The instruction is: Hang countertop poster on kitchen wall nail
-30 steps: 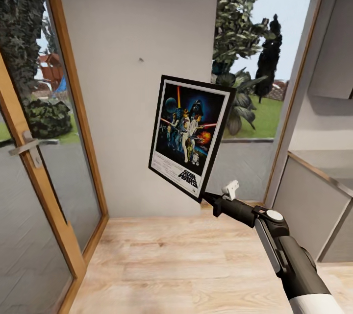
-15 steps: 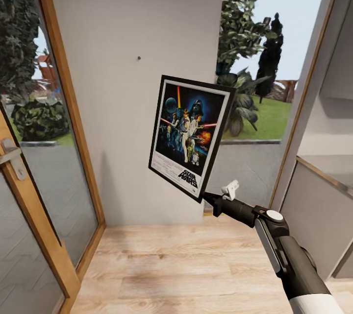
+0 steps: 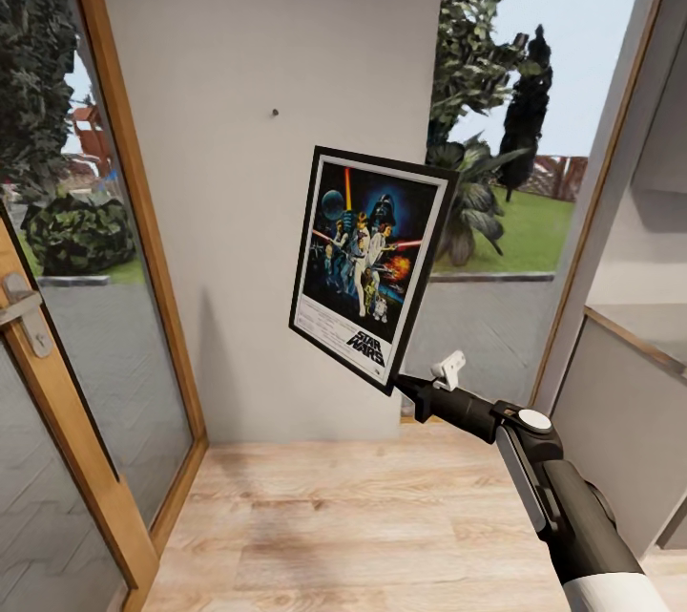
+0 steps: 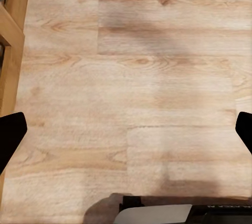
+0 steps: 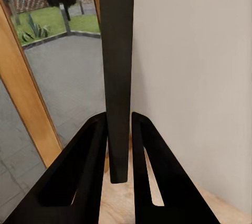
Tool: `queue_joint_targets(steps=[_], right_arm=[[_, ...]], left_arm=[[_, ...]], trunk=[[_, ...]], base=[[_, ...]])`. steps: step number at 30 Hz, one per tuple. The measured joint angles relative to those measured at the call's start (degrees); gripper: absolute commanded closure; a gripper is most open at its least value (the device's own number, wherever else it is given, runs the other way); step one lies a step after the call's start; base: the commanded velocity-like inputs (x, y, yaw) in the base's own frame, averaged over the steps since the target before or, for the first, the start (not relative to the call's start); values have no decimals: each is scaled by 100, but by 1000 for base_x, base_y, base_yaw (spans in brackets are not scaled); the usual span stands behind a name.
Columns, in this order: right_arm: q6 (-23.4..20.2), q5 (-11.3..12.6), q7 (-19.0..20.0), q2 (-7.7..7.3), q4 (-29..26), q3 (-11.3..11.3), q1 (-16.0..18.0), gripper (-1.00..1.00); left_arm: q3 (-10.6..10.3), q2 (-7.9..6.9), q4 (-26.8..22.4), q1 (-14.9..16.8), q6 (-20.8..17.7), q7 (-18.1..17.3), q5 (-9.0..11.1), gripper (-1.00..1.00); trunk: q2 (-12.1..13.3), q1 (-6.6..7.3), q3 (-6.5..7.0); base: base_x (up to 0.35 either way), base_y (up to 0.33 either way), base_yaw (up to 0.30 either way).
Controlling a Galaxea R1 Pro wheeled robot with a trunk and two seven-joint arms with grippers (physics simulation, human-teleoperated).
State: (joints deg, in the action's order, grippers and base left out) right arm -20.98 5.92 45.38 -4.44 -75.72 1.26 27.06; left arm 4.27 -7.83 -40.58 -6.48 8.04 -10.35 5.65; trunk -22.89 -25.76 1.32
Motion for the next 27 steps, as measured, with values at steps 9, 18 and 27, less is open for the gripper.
queue_joint_targets(steps=[9,18,27], right_arm=[[0,0,0,0,-3,0,0,100],[0,0,0,0,-4,0,0,100],[0,0,0,0,-4,0,0,100]], left_arm=[[0,0,0,0,0,0,0,-100],[0,0,0,0,0,0,0,-100],[5,0,-3,0,0,0,0,-100]], trunk=[[0,0,0],[-1,3,0],[-1,3,0]], base=[[3,4,0],[258,0,0],[326,0,0]])
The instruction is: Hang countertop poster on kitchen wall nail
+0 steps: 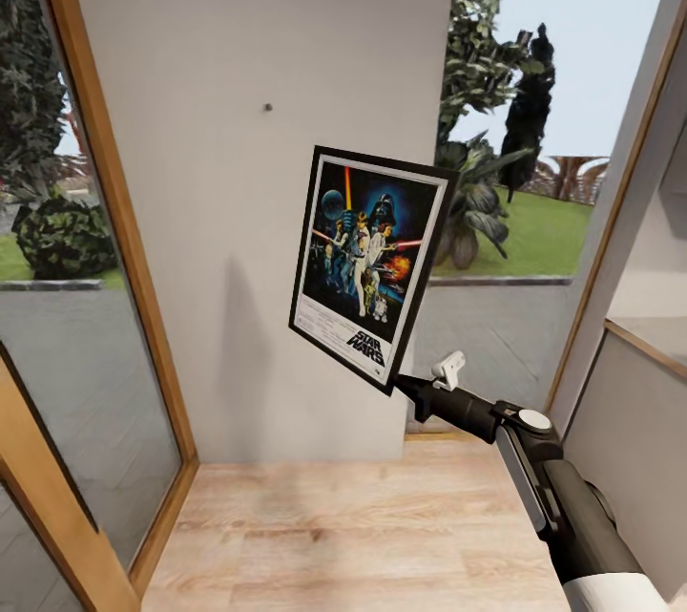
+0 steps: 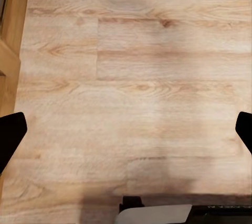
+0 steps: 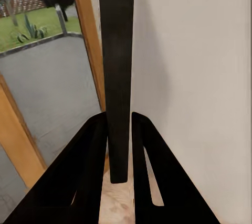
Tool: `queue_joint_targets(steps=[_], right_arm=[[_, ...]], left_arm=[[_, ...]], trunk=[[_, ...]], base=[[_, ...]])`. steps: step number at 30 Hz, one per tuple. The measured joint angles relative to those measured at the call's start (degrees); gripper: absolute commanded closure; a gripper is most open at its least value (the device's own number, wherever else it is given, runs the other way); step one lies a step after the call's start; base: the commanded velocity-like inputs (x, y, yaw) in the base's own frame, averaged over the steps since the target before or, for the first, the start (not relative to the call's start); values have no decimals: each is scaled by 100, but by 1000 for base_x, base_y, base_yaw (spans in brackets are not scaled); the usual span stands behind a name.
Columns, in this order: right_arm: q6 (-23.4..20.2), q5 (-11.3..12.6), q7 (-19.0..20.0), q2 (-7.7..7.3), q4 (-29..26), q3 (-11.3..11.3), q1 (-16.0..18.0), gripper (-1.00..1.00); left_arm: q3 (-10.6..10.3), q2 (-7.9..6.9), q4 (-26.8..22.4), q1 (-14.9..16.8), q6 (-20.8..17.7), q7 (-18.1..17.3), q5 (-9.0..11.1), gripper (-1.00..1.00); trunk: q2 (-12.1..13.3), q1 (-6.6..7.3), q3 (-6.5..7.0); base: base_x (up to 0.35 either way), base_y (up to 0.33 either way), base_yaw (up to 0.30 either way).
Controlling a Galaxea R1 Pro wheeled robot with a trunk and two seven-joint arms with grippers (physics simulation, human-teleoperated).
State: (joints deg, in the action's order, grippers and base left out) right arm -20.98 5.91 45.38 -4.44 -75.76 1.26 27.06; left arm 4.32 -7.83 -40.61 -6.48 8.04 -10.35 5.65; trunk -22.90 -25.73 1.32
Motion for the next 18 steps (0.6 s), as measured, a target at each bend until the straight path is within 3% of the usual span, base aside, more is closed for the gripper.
queue_joint_targets(steps=[8,15,16,17,18], right_arm=[[1,-1,0,0,0,0,0,100],[-6,3,26,-4,-28,9,0,100],[-8,6,94,-6,-36,12,0,100],[-44,17,563,-7,-85,1,7,100],[-134,0,638,-4,-161,-1,28,100]], left_arm=[[4,0,-5,0,0,0,0,-100],[40,-7,-16,0,1,0,7,-100],[48,-8,-2,0,1,0,7,-100],[59,-9,35,0,0,0,8,-100],[65,-9,40,0,0,0,11,-100]], trunk=[[1,0,0],[1,-3,0],[1,-3,0],[0,-3,0],[0,-3,0]], base=[[290,43,0],[40,9,0],[0,0,0],[0,0,0],[0,0,0]])
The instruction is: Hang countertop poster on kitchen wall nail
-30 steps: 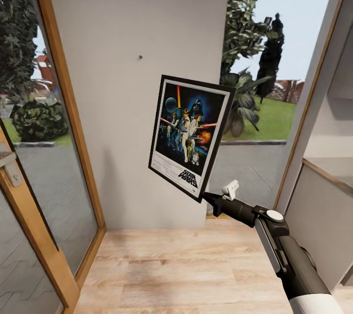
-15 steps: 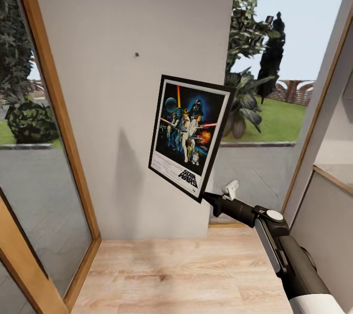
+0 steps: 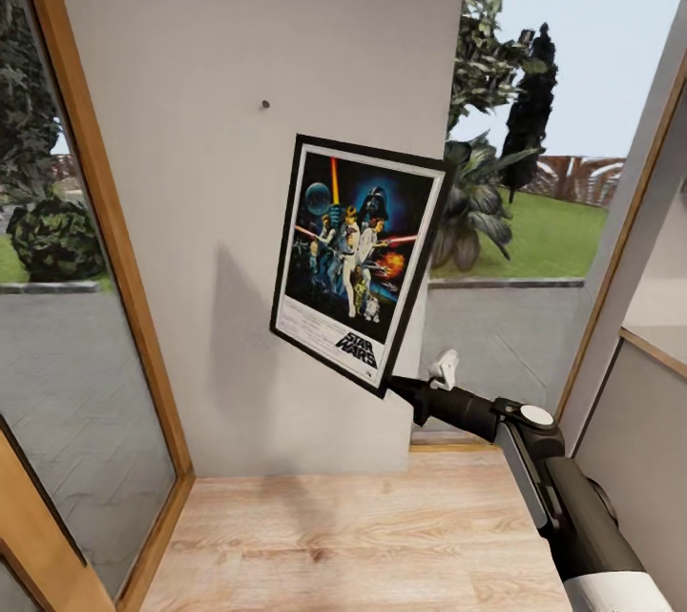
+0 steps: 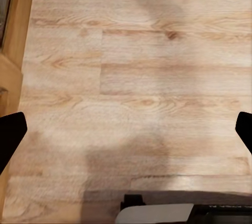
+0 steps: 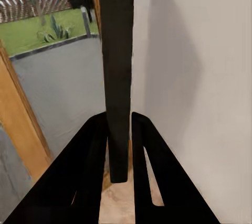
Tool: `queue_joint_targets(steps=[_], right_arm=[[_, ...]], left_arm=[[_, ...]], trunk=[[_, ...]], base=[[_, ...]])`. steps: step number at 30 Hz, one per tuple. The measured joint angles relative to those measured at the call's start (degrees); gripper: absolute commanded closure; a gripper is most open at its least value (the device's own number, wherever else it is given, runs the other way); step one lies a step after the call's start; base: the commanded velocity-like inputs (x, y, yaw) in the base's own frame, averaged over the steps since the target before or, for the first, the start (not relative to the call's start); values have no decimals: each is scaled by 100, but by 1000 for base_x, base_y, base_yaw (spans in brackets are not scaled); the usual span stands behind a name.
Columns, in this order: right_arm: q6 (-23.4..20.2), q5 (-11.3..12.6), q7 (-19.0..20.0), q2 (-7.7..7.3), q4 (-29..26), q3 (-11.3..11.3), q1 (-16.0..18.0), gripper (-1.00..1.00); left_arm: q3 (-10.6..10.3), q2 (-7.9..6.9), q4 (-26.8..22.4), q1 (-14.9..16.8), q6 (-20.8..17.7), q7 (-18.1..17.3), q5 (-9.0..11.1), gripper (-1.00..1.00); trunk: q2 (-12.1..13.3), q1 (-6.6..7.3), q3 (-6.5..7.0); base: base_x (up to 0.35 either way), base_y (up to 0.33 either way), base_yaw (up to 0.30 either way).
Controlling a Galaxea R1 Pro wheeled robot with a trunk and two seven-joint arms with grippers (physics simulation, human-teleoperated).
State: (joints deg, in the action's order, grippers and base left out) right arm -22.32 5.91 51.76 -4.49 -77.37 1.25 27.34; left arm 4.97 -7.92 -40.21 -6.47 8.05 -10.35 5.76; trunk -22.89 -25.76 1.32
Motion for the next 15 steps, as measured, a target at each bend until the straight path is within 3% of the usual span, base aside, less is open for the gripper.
queue_joint_targets(steps=[3,5,9,11,15], right_arm=[[-606,11,300,10,-328,22,101,100],[-761,6,446,15,-382,33,253,100],[-1405,-2,724,20,-440,62,804,100],[-1852,18,853,22,-452,192,1148,100],[-2283,0,998,22,-438,503,1727,100]], left_arm=[[-3,0,108,0,0,0,10,-100],[-12,2,167,0,2,0,12,-100],[-24,7,251,0,4,1,14,-100],[-26,8,269,0,4,1,14,-100],[-17,8,282,0,3,1,15,-100]], trunk=[[0,0,0],[0,0,0],[0,0,0],[1,0,1],[0,0,0]], base=[[0,0,0],[0,0,0],[0,0,0],[0,0,0],[0,0,0]])
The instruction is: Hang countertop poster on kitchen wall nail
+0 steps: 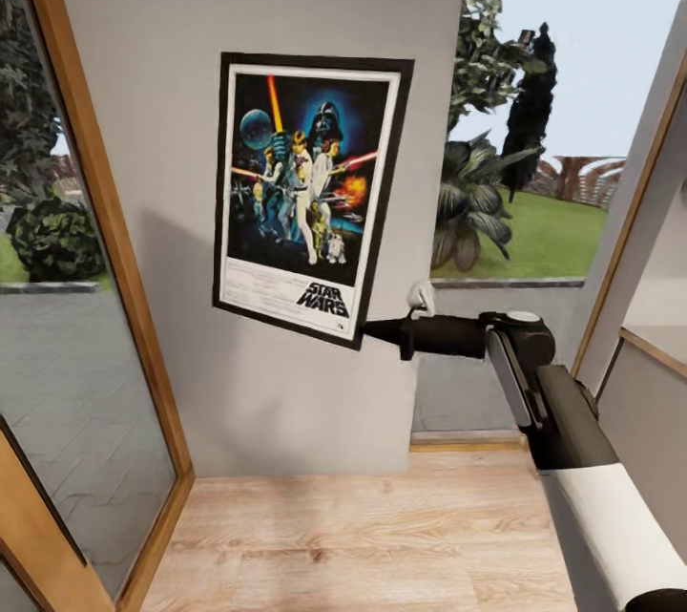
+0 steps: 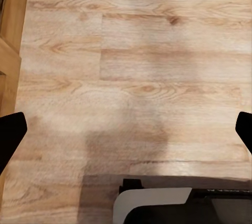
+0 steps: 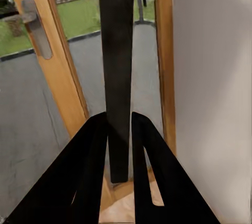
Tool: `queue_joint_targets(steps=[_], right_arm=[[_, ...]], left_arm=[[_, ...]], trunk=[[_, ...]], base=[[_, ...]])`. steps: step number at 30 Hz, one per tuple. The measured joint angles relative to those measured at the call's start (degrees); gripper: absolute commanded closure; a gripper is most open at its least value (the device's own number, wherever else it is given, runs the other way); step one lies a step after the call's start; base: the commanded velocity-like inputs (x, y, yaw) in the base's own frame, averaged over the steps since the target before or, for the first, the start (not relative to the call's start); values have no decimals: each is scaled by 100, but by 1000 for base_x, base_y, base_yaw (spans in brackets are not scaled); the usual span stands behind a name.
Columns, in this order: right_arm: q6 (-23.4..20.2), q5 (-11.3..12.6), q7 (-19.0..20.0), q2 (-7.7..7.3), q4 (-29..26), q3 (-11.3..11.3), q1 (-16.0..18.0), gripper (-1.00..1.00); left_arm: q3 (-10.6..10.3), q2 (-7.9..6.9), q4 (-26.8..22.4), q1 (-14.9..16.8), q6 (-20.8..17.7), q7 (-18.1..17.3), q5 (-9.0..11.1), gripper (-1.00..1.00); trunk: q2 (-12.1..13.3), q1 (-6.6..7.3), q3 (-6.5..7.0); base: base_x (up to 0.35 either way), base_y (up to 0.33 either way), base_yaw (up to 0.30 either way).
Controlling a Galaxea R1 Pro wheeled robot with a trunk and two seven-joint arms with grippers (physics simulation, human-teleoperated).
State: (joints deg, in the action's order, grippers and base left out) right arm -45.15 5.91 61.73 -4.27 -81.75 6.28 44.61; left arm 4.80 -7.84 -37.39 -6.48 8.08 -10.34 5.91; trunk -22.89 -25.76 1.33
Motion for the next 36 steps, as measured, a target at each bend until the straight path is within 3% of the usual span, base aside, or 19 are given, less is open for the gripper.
queue_joint_targets(steps=[3,5,6,8,11,18,36], right_arm=[[-431,-6,52,5,33,143,536,100],[-843,40,78,20,69,225,1174,100],[-854,-1,82,21,90,257,1255,100],[-933,20,87,21,271,572,1683,100],[-947,19,127,25,530,714,1952,100],[-951,-3,505,22,677,755,2115,100],[-946,-11,587,10,685,749,2138,100]], left_arm=[[5,0,4,0,2,0,0,-100],[7,0,6,0,3,0,-1,-100],[8,0,6,0,4,0,-1,-100],[14,0,6,0,5,0,-1,-100],[16,0,6,0,6,0,-1,-100],[17,0,6,0,6,0,0,-100],[25,0,6,0,130,2,-1,-100]], trunk=[[-1,0,0],[-3,1,1],[0,0,0],[-2,1,0],[0,0,0],[0,0,0],[0,0,0]], base=[[0,0,0],[0,0,0],[0,0,0],[0,0,0],[0,0,0],[0,0,0],[0,0,0]])
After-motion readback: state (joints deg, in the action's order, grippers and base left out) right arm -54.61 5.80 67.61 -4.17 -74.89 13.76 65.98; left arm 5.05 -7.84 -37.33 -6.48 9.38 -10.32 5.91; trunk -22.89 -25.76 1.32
